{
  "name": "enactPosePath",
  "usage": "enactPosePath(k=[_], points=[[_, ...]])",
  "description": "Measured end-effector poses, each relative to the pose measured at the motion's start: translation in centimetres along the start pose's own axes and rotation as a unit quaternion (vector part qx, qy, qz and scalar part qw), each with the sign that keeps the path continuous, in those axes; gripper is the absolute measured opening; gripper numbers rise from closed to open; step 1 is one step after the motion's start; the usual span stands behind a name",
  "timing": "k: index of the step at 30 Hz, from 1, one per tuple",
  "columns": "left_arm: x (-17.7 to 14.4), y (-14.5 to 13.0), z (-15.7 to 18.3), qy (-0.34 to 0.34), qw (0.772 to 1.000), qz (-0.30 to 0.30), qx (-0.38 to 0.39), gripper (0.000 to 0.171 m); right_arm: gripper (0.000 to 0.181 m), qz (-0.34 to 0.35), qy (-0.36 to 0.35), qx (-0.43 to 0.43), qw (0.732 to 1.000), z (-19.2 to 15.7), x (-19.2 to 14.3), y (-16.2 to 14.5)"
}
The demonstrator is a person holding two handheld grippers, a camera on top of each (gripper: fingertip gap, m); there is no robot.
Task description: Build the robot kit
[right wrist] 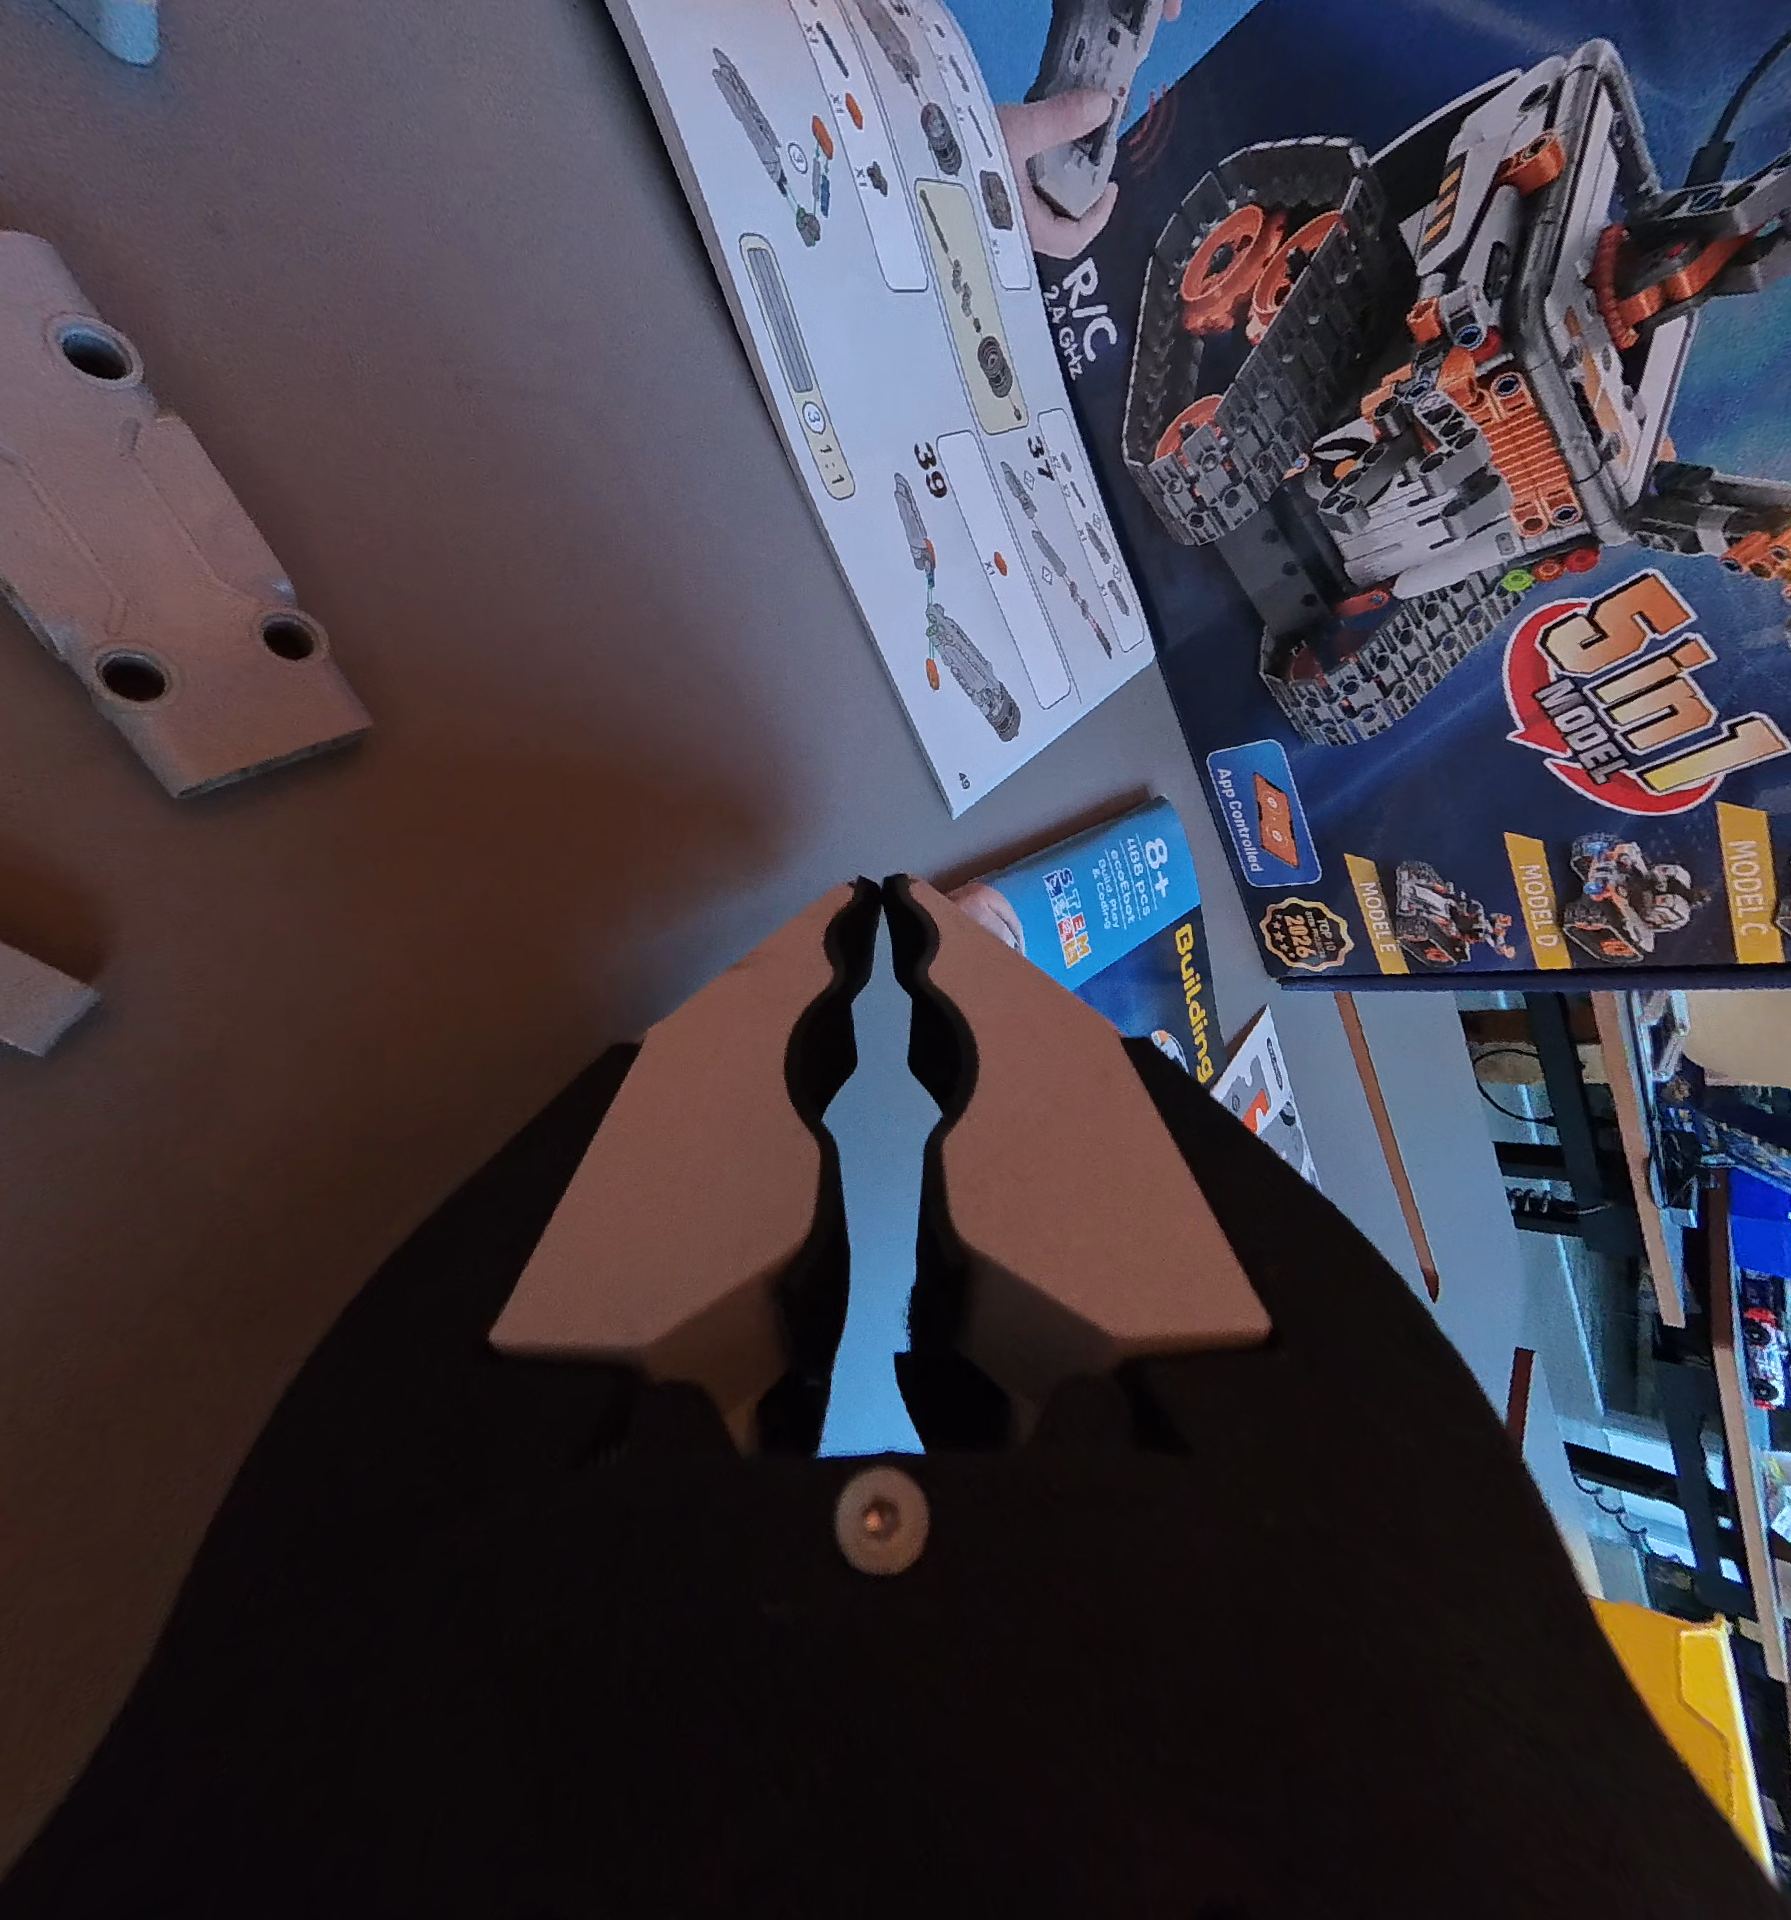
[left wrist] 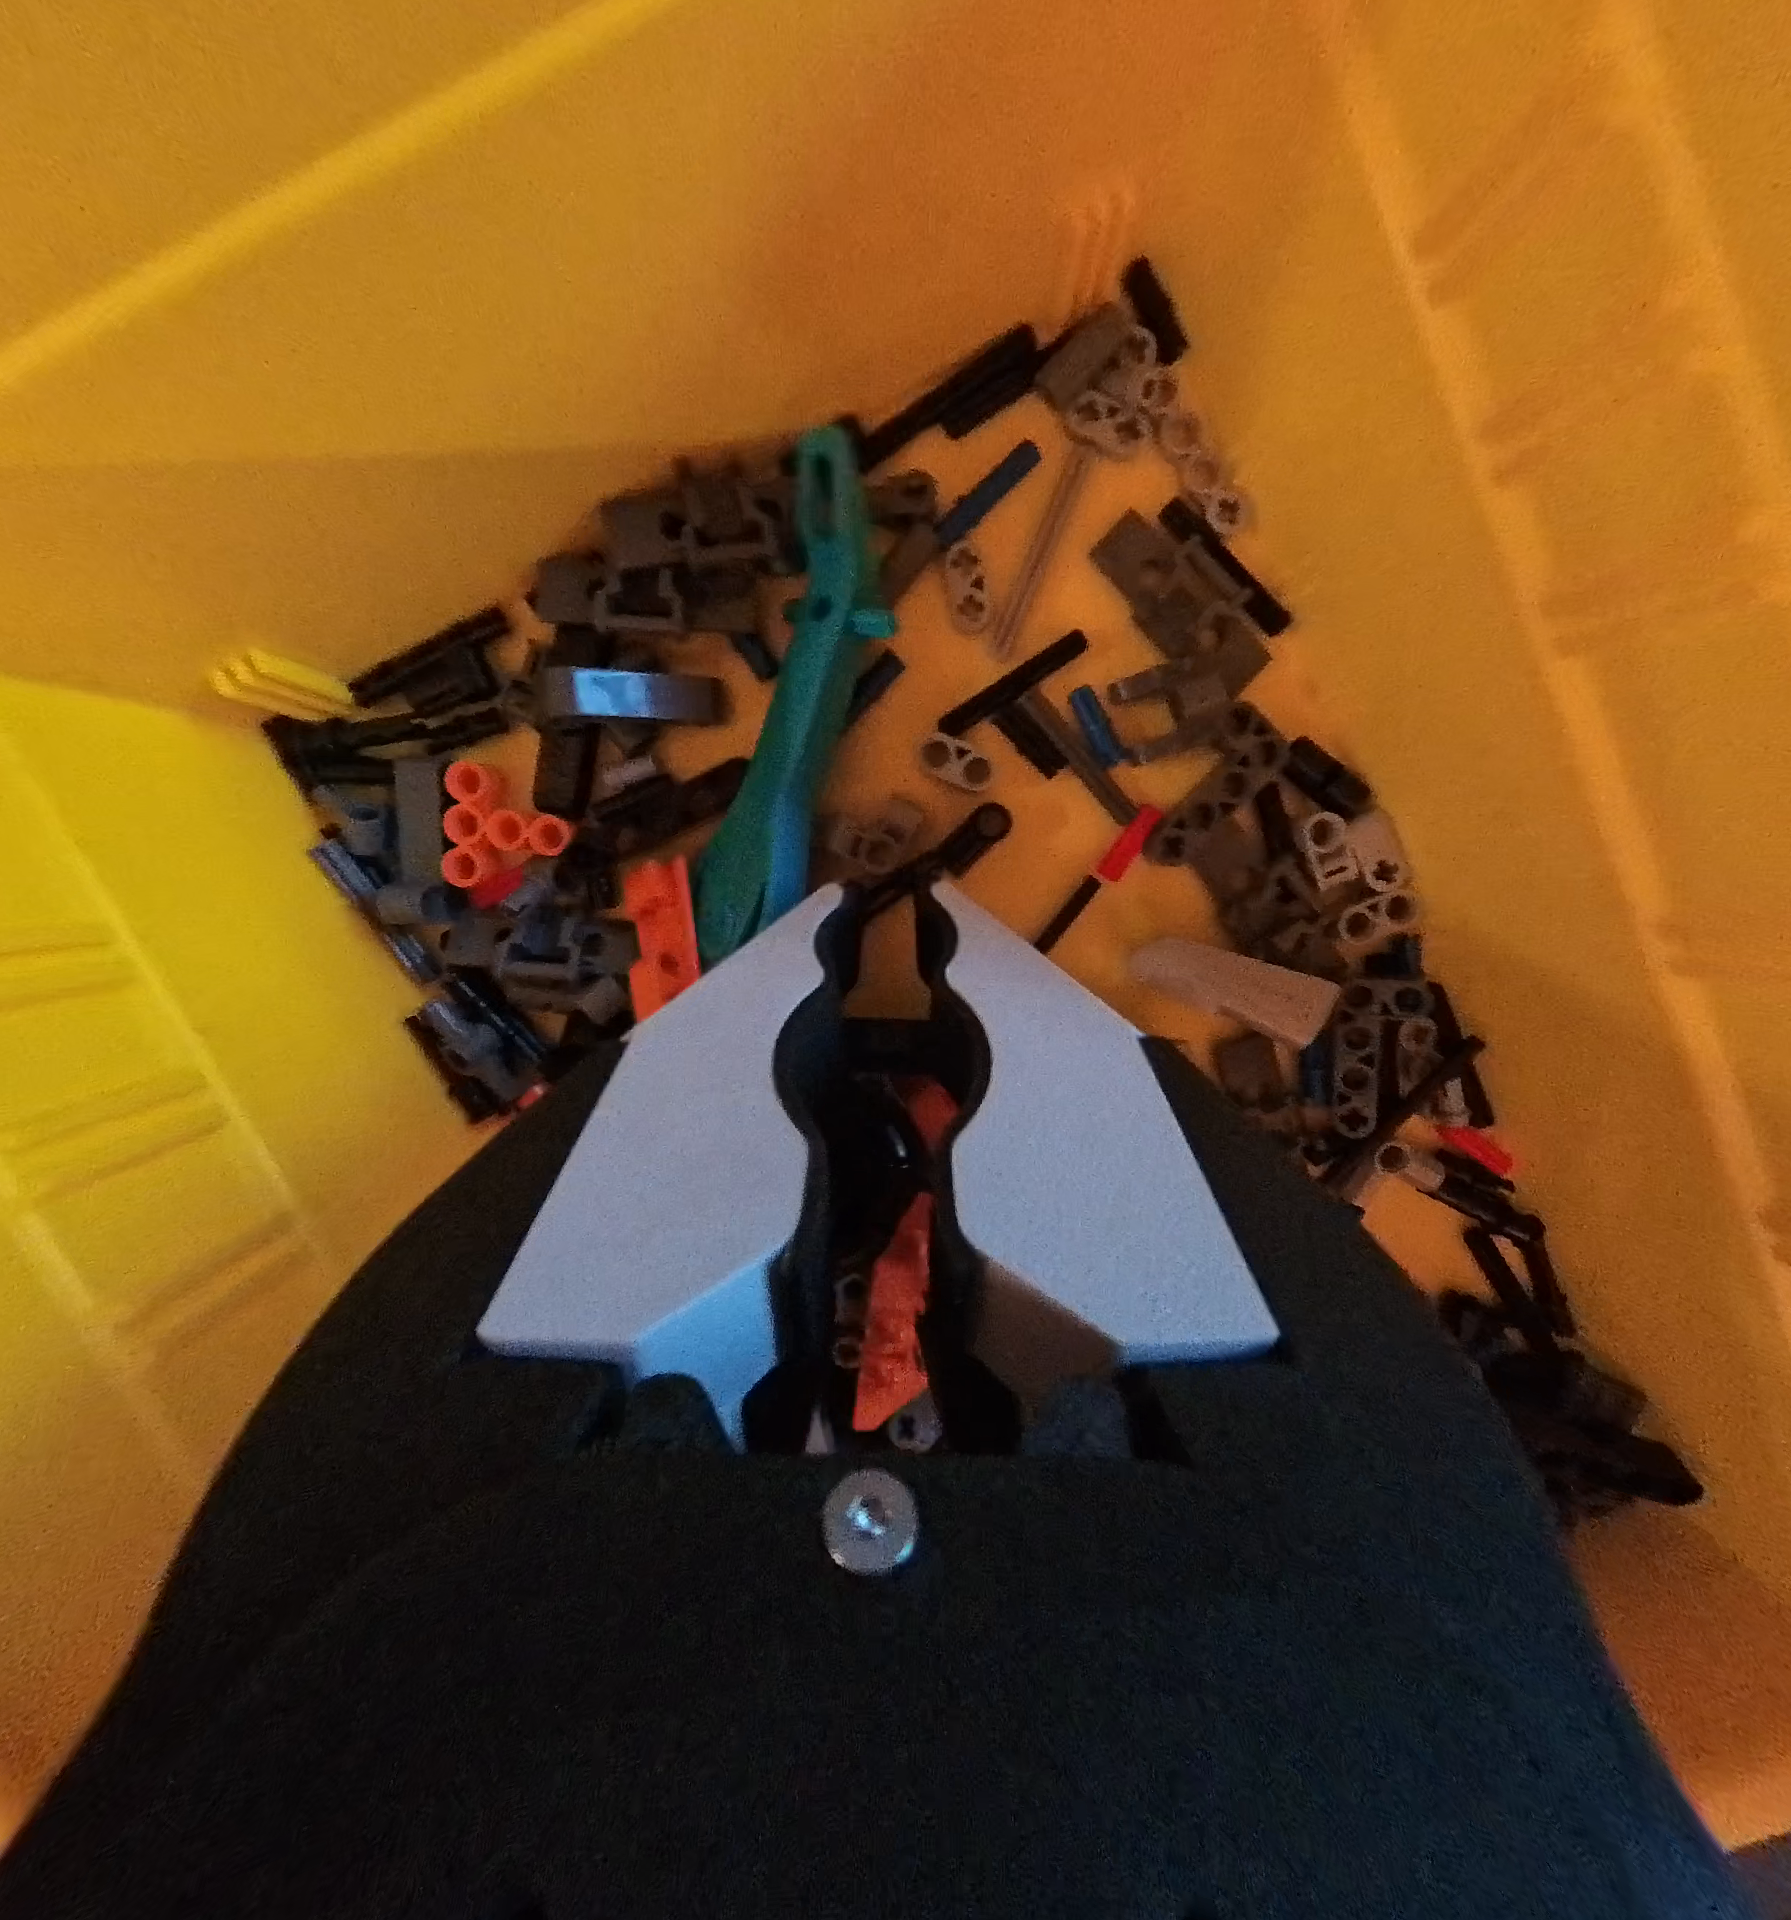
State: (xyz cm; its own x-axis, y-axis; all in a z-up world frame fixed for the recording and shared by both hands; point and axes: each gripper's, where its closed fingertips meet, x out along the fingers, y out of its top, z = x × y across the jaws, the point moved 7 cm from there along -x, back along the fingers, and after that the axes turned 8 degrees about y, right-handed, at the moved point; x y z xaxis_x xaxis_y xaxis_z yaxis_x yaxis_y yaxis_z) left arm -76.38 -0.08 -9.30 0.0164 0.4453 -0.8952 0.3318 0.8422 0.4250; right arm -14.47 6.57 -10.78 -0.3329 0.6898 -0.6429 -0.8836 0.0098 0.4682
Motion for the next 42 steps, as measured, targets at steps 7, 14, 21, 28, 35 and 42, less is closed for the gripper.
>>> enactPosePath(k=[7, 14, 21, 28, 35, 42], points=[[-0.4, -0.1, -0.7, 0.014, 1.0, 0.007, -0.022, 0.02, 0.003, 0.008, -0.005, 0.012, 1.0, 0.5, -0.3, -0.1], [-2.2, -0.1, -0.2, 0.055, 0.998, 0.034, -0.025, 0.018, 0.003, 0.015, -0.011, 0.018, 1.0, 0.9, -0.7, -0.4], [-3.8, -1.3, 0.9, 0.052, 0.997, 0.051, -0.033, 0.018, 0.002, 0.029, -0.009, 0.022, 0.999, 0.9, -1.1, -0.3], [-5.7, 1.3, 0.4, 0.04, 0.993, 0.098, -0.056, 0.02, 0.002, 0.035, -0.001, 0.025, 0.999, 0.9, -0.9, -0.2], [-7.1, -0.8, 1.2, 0.028, 0.997, -0.004, -0.072, 0.035, 0.003, 0.039, 0.006, 0.034, 0.999, 0.9, -0.7, -0.3], [-6.6, -5.8, 1.8, 0.07, 0.991, -0.034, -0.112, 0.054, 0.002, 0.049, 0.014, 0.017, 0.999, 0.3, -0.9, 0.7]])
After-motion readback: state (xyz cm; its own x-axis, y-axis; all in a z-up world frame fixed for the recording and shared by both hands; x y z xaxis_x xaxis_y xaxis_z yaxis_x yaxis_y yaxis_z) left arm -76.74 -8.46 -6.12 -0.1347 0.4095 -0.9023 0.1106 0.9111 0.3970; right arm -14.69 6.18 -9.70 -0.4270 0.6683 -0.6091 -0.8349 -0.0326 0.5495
